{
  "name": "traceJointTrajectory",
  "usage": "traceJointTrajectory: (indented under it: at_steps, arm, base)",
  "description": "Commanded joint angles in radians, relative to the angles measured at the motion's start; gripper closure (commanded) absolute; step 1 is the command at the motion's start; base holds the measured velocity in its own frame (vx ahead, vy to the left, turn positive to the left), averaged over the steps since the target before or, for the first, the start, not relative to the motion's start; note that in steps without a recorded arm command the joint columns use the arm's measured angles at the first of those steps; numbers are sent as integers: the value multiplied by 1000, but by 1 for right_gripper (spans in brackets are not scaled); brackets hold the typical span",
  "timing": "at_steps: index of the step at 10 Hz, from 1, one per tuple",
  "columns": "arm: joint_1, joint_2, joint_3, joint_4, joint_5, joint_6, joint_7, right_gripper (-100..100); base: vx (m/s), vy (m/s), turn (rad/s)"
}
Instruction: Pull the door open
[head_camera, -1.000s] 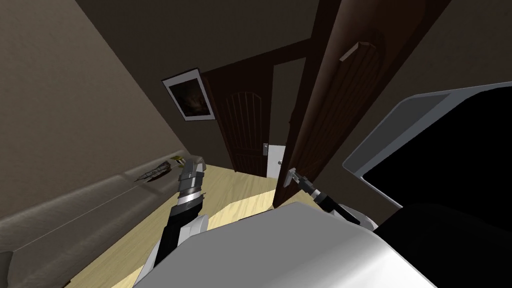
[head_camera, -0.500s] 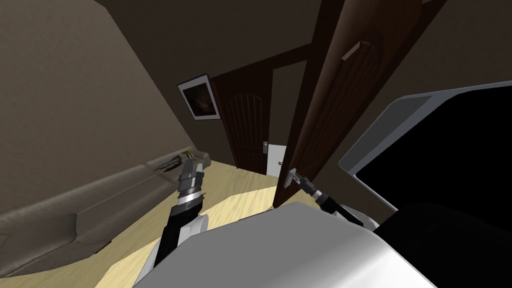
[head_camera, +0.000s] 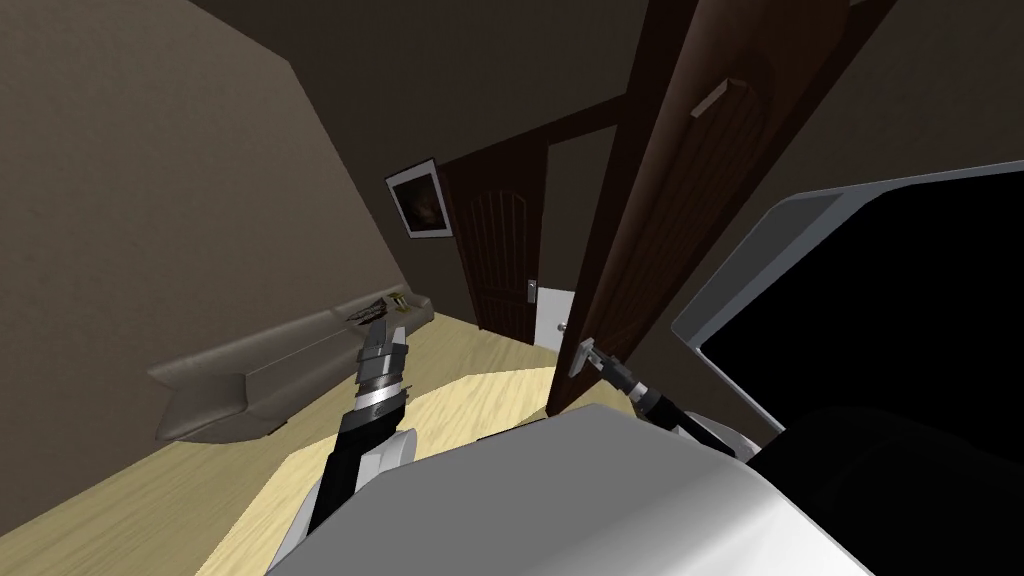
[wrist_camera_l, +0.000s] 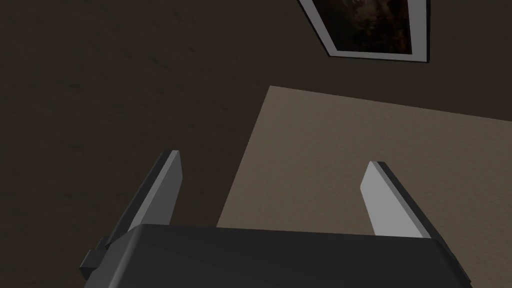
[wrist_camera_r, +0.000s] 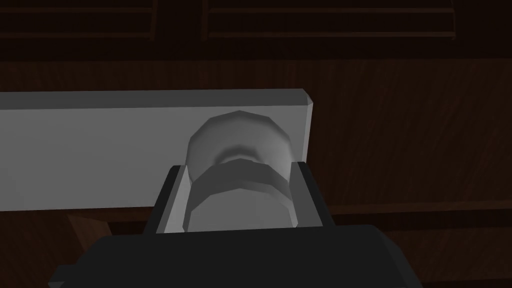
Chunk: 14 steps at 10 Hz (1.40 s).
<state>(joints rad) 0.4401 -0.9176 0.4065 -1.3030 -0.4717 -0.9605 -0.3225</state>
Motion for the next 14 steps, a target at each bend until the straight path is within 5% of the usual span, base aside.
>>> traceJointTrajectory:
  at_steps: [1, 14]
  arm:
    - [3, -9, 3, 8, 0, -18, -6, 100]
    - [-14, -39, 38, 71, 20, -97, -51, 100]
  base:
    - [-214, -99, 133]
    - [-170, -86, 123]
